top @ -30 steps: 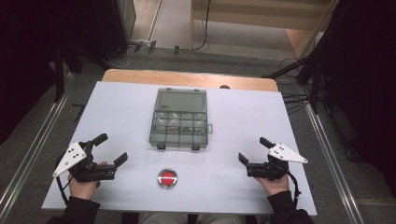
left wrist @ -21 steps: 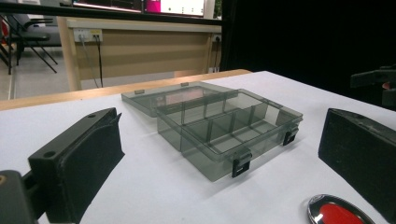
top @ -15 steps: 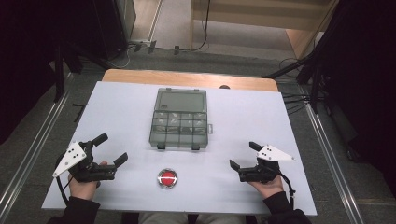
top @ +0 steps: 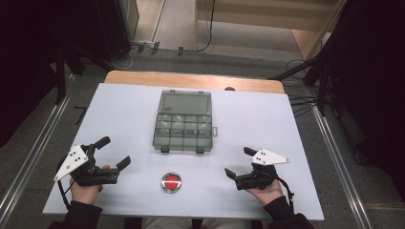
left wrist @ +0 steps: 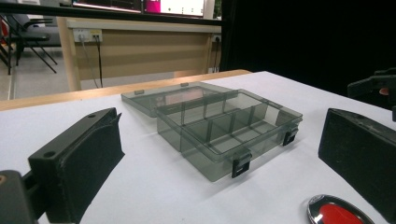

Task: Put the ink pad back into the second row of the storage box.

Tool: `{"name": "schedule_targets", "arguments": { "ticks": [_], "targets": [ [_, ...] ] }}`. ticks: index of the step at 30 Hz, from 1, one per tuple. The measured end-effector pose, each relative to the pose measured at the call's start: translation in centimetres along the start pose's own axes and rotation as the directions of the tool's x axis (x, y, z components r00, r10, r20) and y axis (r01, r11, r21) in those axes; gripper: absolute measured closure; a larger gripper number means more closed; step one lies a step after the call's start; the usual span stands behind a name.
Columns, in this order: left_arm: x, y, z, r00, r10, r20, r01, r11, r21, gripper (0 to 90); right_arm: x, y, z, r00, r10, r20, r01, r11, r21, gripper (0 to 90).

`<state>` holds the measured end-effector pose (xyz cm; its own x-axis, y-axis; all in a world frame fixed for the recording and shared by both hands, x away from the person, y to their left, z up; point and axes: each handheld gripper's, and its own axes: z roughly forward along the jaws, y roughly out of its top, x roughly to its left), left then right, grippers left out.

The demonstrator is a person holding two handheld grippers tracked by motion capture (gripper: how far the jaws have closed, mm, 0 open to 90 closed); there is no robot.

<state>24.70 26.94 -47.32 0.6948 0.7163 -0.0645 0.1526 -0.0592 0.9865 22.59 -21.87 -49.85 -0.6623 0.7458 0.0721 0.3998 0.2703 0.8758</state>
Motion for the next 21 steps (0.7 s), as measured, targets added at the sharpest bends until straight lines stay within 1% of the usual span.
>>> {"name": "schedule_targets", "arguments": {
  "ticks": [2, 3, 5, 6, 7, 8, 11, 13, 14, 15, 16, 17, 19, 21],
  "targets": [
    [0.0, 0.0, 0.0, 1.0, 0.001, 0.0, -0.001, 1.0, 0.001, 0.0, 0.7, 0.6, 0.4, 0.9996, -0.019, -0.02, 0.019, 1.0, 0.0, 0.0],
    [0.0, 0.0, 0.0, 1.0, 0.001, 0.0, -0.001, 1.0, 0.001, 0.0, 0.7, 0.6, 0.4, 0.9996, -0.019, -0.02, 0.019, 1.0, 0.0, 0.0],
    [0.0, 0.0, 0.0, 1.0, 0.001, -0.001, -0.001, 1.0, 0.001, 0.0, 1.3, 1.0, 0.7, 0.9988, -0.026, -0.042, 0.026, 1.0, 0.002, 0.0],
    [0.0, 0.0, 0.0, 1.0, 0.0, -0.002, 0.0, 1.0, 0.002, 0.0, 1.5, 1.1, 0.8, 0.9985, -0.022, -0.05, 0.023, 1.0, 0.006, 0.0],
    [0.0, 0.0, 0.0, 1.0, 0.0, -0.002, 0.0, 1.0, 0.002, 0.0, 1.5, 1.1, 0.8, 0.9985, -0.022, -0.05, 0.023, 1.0, 0.006, 0.0],
    [0.0, 0.0, 0.0, 1.0, 0.001, -0.002, -0.001, 1.0, 0.002, 0.0, 2.0, 1.4, 1.1, 0.9971, -0.031, -0.069, 0.031, 1.0, 0.006, 0.0],
    [0.0, 0.0, 0.0, 1.0, 0.002, -0.002, -0.002, 1.0, 0.003, 0.0, 2.4, 1.6, 1.4, 0.9964, -0.037, -0.077, 0.039, 0.999, 0.013, 0.0],
    [0.0, 0.0, 0.0, 1.0, 0.002, -0.002, -0.002, 1.0, 0.002, 0.0, 3.0, 2.0, 1.9, 0.9946, -0.042, -0.095, 0.043, 0.999, 0.018, 0.0],
    [0.0, 0.0, -0.1, 1.0, 0.003, -0.003, -0.003, 1.0, 0.002, 0.0, 3.5, 2.4, 2.3, 0.9925, -0.054, -0.11, 0.057, 0.998, 0.023, 0.0],
    [0.0, 0.0, -0.1, 1.0, 0.002, -0.004, -0.002, 1.0, 0.002, 0.0, 3.9, 2.6, 2.5, 0.9911, -0.067, -0.115, 0.071, 0.997, 0.027, 0.0],
    [0.0, 0.0, -0.1, 1.0, 0.002, -0.004, -0.002, 1.0, 0.002, 0.0, 3.9, 2.6, 2.5, 0.9911, -0.067, -0.115, 0.071, 0.997, 0.027, 0.0],
    [0.0, 0.0, -0.1, 1.0, 0.001, -0.004, -0.001, 1.0, 0.0, 0.0, 4.2, 2.8, 2.7, 0.99, -0.078, -0.117, 0.082, 0.996, 0.027, 0.0],
    [0.0, 0.0, -0.1, 1.0, -0.001, -0.002, 0.001, 1.0, 0.0, 0.0, 4.9, 3.5, 3.2, 0.9859, -0.089, -0.142, 0.094, 0.995, 0.032, 0.0],
    [0.0, 0.0, -0.1, 1.0, -0.002, -0.002, 0.002, 1.0, -0.001, 0.0, 5.1, 3.7, 3.4, 0.9847, -0.095, -0.146, 0.101, 0.994, 0.033, 0.0]
  ]
}}
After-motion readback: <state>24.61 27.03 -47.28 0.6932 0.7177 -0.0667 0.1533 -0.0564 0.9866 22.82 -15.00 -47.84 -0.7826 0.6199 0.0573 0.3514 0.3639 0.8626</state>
